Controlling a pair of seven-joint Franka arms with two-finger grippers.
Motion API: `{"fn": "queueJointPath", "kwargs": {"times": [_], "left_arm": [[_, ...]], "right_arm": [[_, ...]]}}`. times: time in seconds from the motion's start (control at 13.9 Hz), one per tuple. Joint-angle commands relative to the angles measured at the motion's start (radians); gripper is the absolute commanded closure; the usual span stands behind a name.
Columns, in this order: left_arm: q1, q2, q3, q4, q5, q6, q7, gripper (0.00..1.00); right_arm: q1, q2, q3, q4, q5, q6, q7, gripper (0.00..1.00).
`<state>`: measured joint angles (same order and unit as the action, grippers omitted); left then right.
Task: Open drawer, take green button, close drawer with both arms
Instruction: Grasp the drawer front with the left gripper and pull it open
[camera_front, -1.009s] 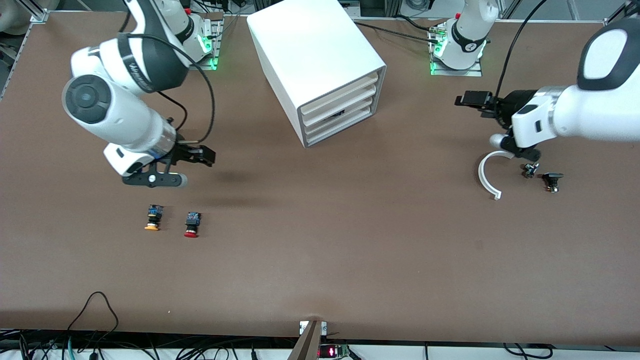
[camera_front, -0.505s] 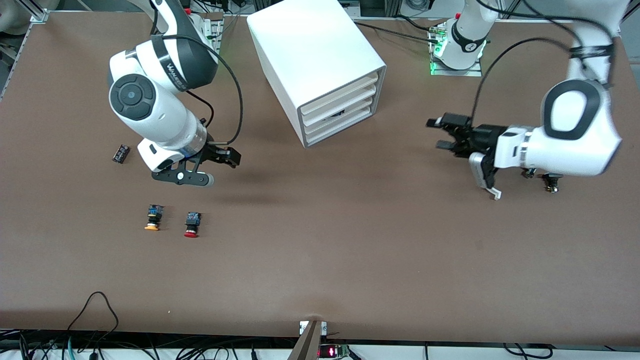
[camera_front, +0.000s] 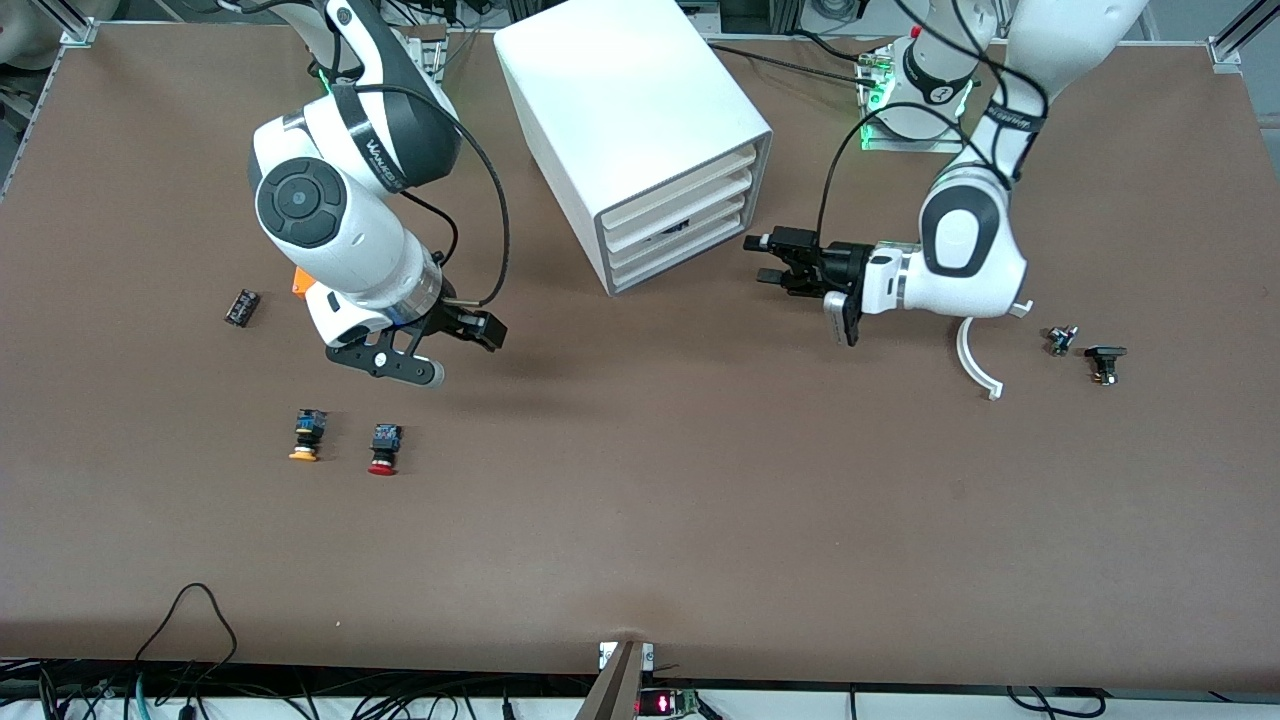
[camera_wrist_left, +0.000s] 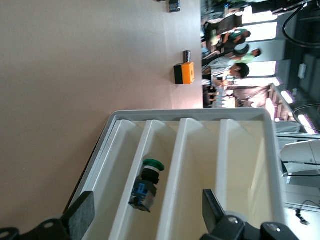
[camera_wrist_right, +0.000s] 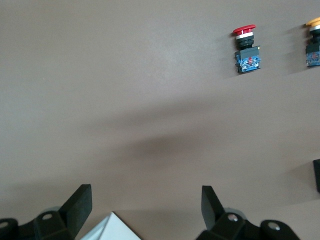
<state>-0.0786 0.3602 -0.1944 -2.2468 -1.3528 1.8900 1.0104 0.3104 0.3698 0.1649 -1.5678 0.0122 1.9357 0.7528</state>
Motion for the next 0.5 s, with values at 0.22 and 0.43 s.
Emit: {"fn": "queueJointPath", "kwargs": {"times": [0.22,0.43], "left_arm": [[0.008,0.149,-0.066,-0.017,-0.109,-0.050,0.192,0.30],[0.010,0.193,-0.069,-0.023,-0.109,-0.069,0.252,0.35]], "right_arm": [[0.071,0.098,-0.005,0.159,0.014,-0.034,0.198,0.02],[0.096,0.121,-0.005,0.199,0.014,-0.034,0.247,0.02]]}}
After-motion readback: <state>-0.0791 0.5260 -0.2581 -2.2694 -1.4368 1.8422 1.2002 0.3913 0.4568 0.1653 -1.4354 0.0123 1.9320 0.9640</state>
